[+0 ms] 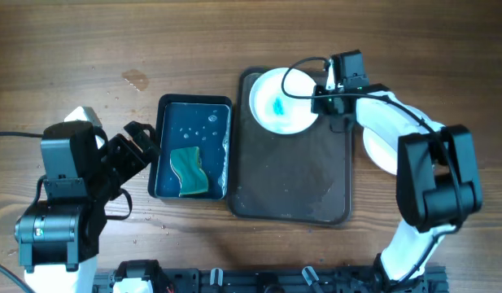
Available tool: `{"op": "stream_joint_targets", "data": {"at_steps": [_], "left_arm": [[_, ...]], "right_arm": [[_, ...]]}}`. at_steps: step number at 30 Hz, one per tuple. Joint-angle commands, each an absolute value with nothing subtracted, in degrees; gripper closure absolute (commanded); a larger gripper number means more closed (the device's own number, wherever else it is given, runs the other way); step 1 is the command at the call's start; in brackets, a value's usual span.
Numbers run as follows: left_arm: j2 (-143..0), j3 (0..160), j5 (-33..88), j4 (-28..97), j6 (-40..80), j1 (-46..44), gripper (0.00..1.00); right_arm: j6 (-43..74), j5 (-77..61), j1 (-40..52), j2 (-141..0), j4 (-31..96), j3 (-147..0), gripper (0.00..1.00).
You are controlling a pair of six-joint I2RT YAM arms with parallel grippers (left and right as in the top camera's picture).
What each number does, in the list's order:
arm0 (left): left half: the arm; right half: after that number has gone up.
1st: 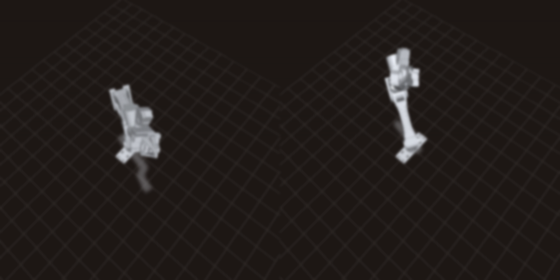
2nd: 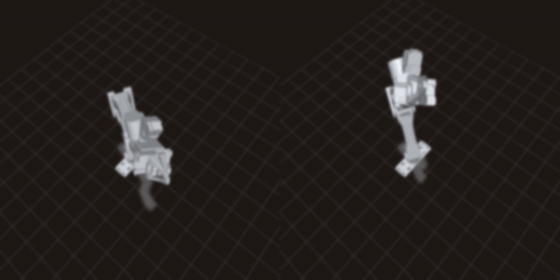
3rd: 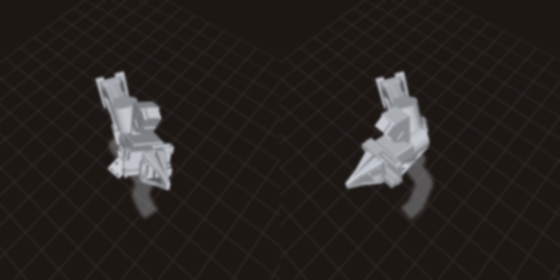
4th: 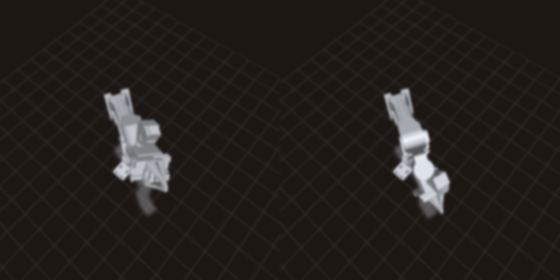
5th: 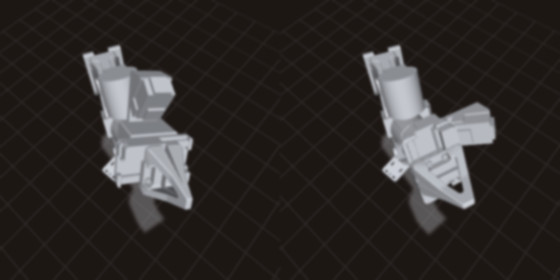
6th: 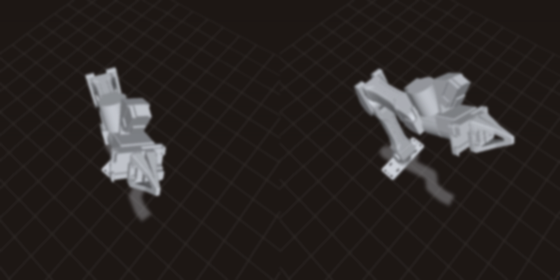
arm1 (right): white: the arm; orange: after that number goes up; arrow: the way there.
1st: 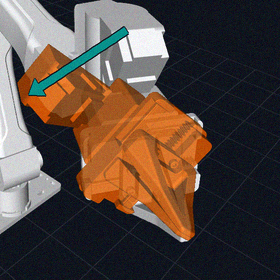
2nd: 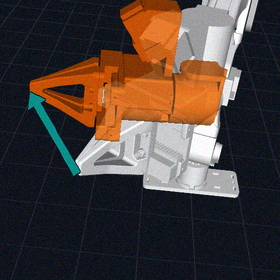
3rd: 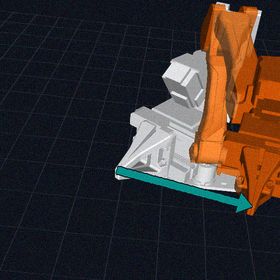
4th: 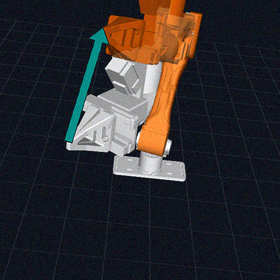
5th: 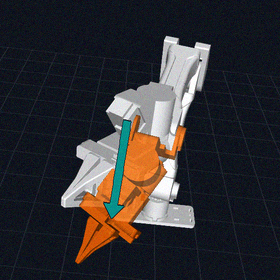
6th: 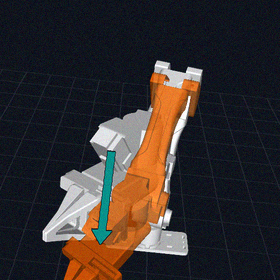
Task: Clean dirty plates on tray and stack at the side
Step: 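Grip the last white plate with the right gripper and slide it to tray center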
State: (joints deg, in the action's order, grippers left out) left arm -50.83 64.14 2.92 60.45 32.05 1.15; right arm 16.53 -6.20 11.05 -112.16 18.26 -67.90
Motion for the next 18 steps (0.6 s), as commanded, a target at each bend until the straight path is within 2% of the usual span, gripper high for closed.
{"op": "stream_joint_targets", "data": {"at_steps": [1, 4, 7, 9, 11, 13, 16, 18], "left_arm": [[-50.8, 64.9, 3.6, 60.3, 31.7, 1.5, 0.00], [-50.8, 64.9, 3.6, 60.3, 31.7, 1.5, 0.00], [-50.8, 64.9, 3.6, 60.3, 31.7, 1.5, 0.00], [-50.8, 64.9, 3.6, 60.3, 31.7, 1.5, 0.00], [-50.8, 64.9, 3.6, 60.3, 31.7, 1.5, 0.00], [-50.8, 64.9, 3.6, 60.3, 31.7, 1.5, 0.00], [-50.8, 64.9, 3.6, 60.3, 31.7, 1.5, 0.00], [-50.8, 64.9, 3.6, 60.3, 31.7, 1.5, 0.00]], "right_arm": [[17.9, -6.6, 10.9, -99.4, 25.4, -67.9, 0.96], [17.6, -6.6, 10.9, -88.5, 33.1, -67.9, 0.96], [18.6, -6.4, 10.9, -74.6, 47.0, -67.9, 0.96], [21.2, -6.5, 11.1, -70.8, 55.2, -66.6, 0.96], [25.7, -6.7, 12.2, -69.8, 57.3, -61.7, 0.96], [33.0, -6.7, 14.4, -70.1, 51.2, -53.0, 0.96], [42.9, -6.5, 17.3, -71.2, 34.0, -37.6, 0.96], [43.4, -9.3, 17.4, -71.9, 24.4, -31.6, 0.96]]}}
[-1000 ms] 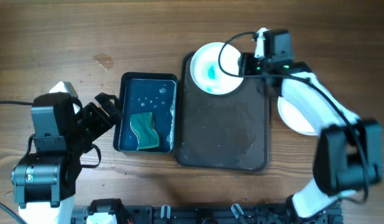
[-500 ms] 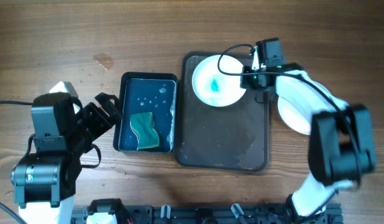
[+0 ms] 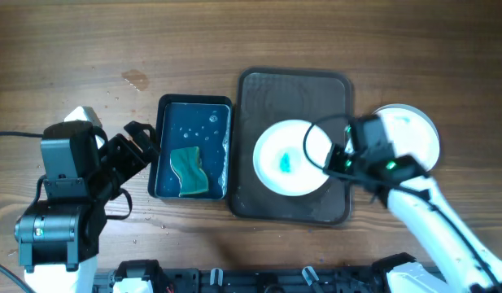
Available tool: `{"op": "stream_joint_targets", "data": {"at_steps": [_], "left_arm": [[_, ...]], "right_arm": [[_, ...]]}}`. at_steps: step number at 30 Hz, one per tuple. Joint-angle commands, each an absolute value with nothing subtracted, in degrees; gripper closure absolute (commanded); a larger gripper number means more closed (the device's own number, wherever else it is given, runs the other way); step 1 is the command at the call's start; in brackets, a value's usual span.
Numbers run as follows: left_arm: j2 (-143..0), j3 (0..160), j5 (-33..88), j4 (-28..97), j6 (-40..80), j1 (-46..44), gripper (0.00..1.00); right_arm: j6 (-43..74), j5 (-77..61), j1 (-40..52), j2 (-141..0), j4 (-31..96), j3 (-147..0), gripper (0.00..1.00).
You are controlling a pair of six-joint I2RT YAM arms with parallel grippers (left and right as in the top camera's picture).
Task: Clean dirty plates on tray and stack at the side
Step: 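Grip the last white plate with the right gripper and slide it to tray center, then grasp the sponge in the water tray with the left gripper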
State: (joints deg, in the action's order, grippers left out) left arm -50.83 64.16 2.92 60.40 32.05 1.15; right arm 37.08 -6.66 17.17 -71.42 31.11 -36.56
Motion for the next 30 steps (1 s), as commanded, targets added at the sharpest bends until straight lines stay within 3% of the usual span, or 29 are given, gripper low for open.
{"op": "stream_joint_targets", "data": {"at_steps": [1, 2, 4, 6, 11, 14, 16, 18, 21, 25, 27, 28, 30], "left_arm": [[-50.8, 64.9, 3.6, 60.3, 31.7, 1.5, 0.00], [-50.8, 64.9, 3.6, 60.3, 31.7, 1.5, 0.00], [-50.8, 64.9, 3.6, 60.3, 31.7, 1.5, 0.00], [-50.8, 64.9, 3.8, 60.3, 32.1, 1.5, 0.00], [-52.1, 64.8, 13.7, 62.1, 29.5, 0.5, 0.00], [-58.2, 64.0, 10.3, 67.2, 26.8, -2.6, 0.15], [-63.0, 62.2, 8.4, 68.0, 26.8, -4.3, 0.00], [-68.8, 59.1, 8.3, 66.3, 27.4, -5.9, 0.09], [-81.1, 55.4, 8.9, 60.6, 28.1, -9.4, 0.36], [-93.5, 55.4, 9.5, 55.7, 29.5, -12.7, 0.62], [-98.1, 55.4, 9.2, 54.4, 30.7, -13.9, 0.64], [-100.4, 55.4, 9.1, 54.2, 31.5, -14.4, 0.69], [-103.4, 55.4, 8.9, 53.0, 32.5, -14.5, 0.96]], "right_arm": [[42.7, -9.0, 17.4, -71.9, 23.4, -31.1, 0.95], [40.9, -9.0, 17.4, -71.8, 22.9, -31.1, 0.92], [33.9, -9.1, 17.4, -71.8, 23.0, -32.3, 0.63], [30.0, -9.0, 17.4, -71.8, 30.9, -37.2, 0.56], [20.8, -9.1, 17.4, -71.4, 52.1, -55.1, 0.53], [20.8, -10.5, 17.4, -69.9, 55.3, -59.2, 0.53], [21.0, -11.7, 17.4, -69.6, 55.3, -59.2, 0.53], [21.0, -11.7, 17.4, -69.7, 55.4, -59.1, 0.53], [21.0, -11.7, 17.4, -69.8, 55.4, -59.1, 0.51], [21.2, -11.7, 17.4, -69.8, 55.3, -59.1, 0.49], [21.1, -11.7, 17.4, -69.8, 55.3, -59.1, 0.49], [21.0, -11.7, 17.4, -69.8, 55.3, -59.1, 0.49], [21.0, -11.7, 17.4, -69.8, 55.3, -59.1, 0.49]]}}
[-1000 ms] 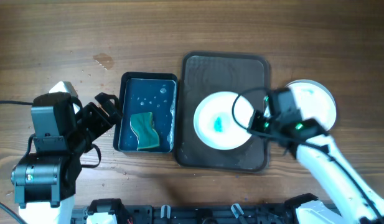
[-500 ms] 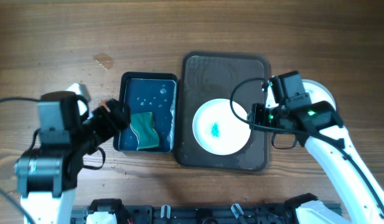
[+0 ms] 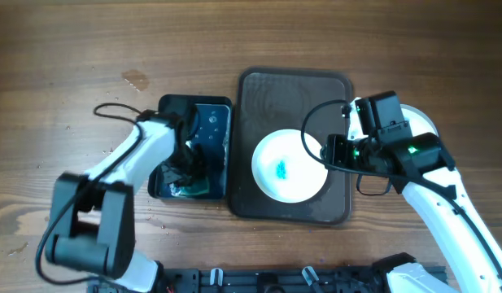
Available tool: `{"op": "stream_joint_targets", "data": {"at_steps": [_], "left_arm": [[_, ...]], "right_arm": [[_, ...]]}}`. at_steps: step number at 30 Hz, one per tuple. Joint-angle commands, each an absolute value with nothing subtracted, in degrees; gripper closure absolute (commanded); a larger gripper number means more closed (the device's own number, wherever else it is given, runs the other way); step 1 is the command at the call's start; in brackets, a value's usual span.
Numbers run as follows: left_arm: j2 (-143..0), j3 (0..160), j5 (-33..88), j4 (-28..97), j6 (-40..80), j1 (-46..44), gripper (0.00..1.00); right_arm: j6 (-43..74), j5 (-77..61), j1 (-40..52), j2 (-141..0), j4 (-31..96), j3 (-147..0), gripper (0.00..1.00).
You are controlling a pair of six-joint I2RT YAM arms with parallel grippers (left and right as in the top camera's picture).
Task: Clean dirty plates on tray and stack at the side
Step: 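Grasp the sponge in the water tray with the left gripper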
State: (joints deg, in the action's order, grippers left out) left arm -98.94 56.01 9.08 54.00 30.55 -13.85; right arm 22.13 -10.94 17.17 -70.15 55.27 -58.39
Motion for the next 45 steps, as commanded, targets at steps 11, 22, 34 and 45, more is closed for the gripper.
{"op": "stream_joint_targets", "data": {"at_steps": [11, 22, 34, 45], "left_arm": [[-88.4, 58.3, -4.6, 56.8, 32.0, -14.4, 0.54], [-93.3, 50.8, -8.0, 40.9, 31.7, -14.4, 0.96], [-88.9, 56.3, 0.5, 53.8, 27.2, -14.4, 0.48], [-88.1, 45.7, 0.2, 41.5, 27.4, -14.4, 0.96]], "right_arm": [[21.0, -11.7, 17.4, -69.8, 55.4, -59.1, 0.49], [21.2, -11.7, 17.4, -69.8, 55.4, -59.1, 0.50], [22.7, -11.7, 17.4, -70.0, 52.3, -49.6, 0.41], [24.4, -13.0, 17.4, -71.6, 40.2, -41.5, 0.55]]}}
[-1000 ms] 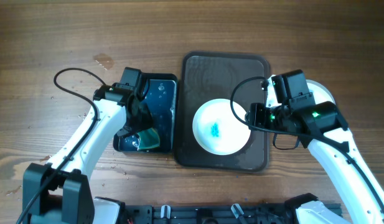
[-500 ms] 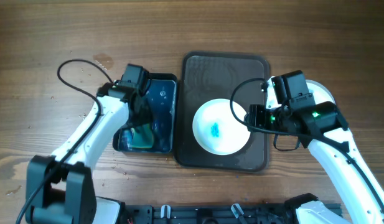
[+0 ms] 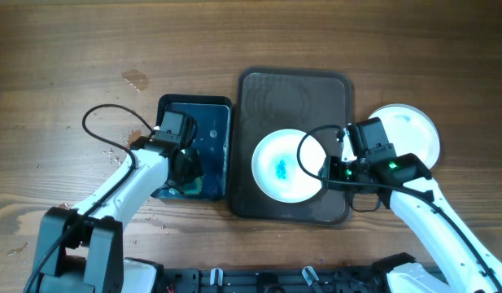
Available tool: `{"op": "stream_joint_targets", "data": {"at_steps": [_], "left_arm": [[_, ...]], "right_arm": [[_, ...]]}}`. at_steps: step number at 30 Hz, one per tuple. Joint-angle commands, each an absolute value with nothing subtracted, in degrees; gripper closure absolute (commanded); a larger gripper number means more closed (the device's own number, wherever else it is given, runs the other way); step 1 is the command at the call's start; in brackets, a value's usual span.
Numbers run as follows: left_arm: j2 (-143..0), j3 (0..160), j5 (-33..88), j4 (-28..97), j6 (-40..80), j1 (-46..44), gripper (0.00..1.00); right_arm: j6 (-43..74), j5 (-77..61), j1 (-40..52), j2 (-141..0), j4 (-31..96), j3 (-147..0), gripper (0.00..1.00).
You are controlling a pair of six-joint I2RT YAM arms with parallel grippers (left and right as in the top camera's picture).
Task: Clean dirty plates on tray and stack at the side
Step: 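Grasp the sponge in the water tray with the left gripper, then scrub the last plate with the sponge while the right gripper holds it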
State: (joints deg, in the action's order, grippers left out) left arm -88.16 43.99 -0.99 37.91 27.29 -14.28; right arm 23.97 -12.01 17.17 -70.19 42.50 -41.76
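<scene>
A white plate (image 3: 275, 155) with a teal smear (image 3: 282, 168) lies on the front half of the dark brown tray (image 3: 295, 94). My right gripper (image 3: 325, 172) is shut on the plate's right rim. To the left stands a blue tub of water (image 3: 210, 130). My left gripper (image 3: 187, 172) reaches down into the tub's front end, over the green sponge (image 3: 188, 190). Only a sliver of the sponge shows. The left fingers are hidden under the wrist.
A clean white plate (image 3: 413, 130) rests on the table right of the tray, partly under the right arm. Water drops (image 3: 112, 146) dot the wood left of the tub. A pale stain (image 3: 137, 79) marks the table at the back left.
The left arm has shifted a little but its gripper is still down in the tub over the sponge. The right gripper has moved slightly forward, still on the plate's rim. The plate has barely moved.
The right gripper first held the dirty plate at the tray's back edge, with the left arm parked left of the tub. Then the plate lay at the tray's front. After that the left gripper was in the tub over the sponge, where it still is.
</scene>
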Motion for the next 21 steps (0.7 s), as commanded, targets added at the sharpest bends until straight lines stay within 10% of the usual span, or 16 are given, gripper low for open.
{"op": "stream_joint_targets", "data": {"at_steps": [1, 8, 13, 21], "left_arm": [[-87.7, 48.2, 0.2, 44.0, 27.3, -14.4, 0.96], [-85.1, 68.2, 0.6, 60.8, 25.4, -14.4, 0.96], [-85.1, 75.9, 9.6, 63.4, 24.2, -15.4, 0.96], [-92.6, 73.2, 17.8, 49.0, 30.7, -27.1, 0.96]], "right_arm": [[24.5, -12.7, 17.4, -72.3, 39.3, -41.5, 0.55], [25.5, -9.1, 17.4, -84.0, 32.1, -41.5, 0.57], [25.6, -9.3, 17.4, -93.4, 26.2, -41.5, 0.96], [25.6, -10.1, 17.4, -93.9, 26.1, -41.5, 0.96]]}}
